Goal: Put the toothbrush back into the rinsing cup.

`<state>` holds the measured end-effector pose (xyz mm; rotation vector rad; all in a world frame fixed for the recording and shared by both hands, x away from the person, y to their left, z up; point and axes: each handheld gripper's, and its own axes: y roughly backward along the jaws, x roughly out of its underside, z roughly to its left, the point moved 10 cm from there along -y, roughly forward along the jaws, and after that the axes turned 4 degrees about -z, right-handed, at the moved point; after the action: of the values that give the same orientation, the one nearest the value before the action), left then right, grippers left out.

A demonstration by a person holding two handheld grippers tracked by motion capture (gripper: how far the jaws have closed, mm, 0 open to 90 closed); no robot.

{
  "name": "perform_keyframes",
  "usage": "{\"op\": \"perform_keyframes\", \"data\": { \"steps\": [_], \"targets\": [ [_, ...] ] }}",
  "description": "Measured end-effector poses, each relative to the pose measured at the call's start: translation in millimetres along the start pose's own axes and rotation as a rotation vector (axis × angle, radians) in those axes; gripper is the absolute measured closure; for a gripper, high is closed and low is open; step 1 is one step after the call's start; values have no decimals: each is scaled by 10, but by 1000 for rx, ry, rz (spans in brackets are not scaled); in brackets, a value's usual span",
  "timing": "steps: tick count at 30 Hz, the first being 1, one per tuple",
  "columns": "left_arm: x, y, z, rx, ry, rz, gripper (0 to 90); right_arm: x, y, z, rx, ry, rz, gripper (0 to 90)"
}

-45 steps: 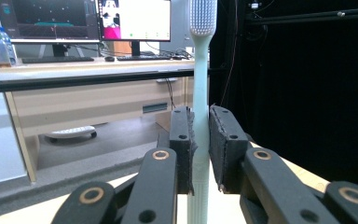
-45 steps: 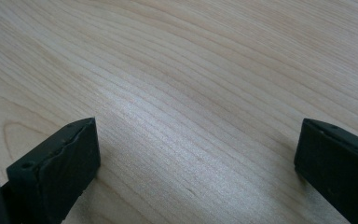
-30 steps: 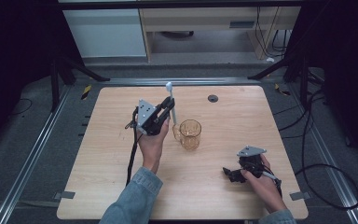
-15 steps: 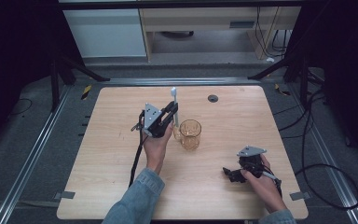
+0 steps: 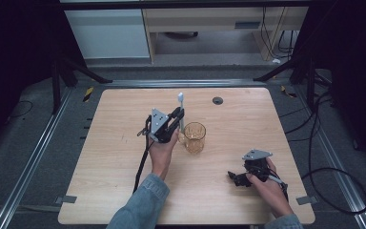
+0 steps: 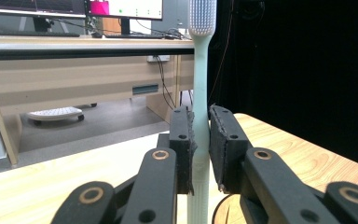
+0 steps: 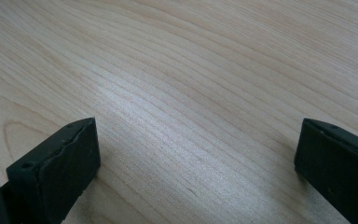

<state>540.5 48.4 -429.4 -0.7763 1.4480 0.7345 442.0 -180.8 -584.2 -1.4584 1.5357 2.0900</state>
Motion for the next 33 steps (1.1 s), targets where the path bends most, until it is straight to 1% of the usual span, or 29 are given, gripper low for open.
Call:
{"op": "perform_keyframes", "data": {
  "steps": [8,18,26,28,33],
  "targets": [
    [92,32,24,-8,3,18,790,-1,-1,-1,0,1,0,4],
    [167,98,39,-10,14,26,789,-1,-1,-1,0,0,0,5],
    [233,134,32,-13,10,43,789,-1,-1,-1,0,1,0,4],
    [257,147,33,-16,1,50,788,-1,-1,-1,0,0,0,4],
    [293,161,46,-15,3,57,788,-1,-1,0,0,-1,0,4]
  ]
}}
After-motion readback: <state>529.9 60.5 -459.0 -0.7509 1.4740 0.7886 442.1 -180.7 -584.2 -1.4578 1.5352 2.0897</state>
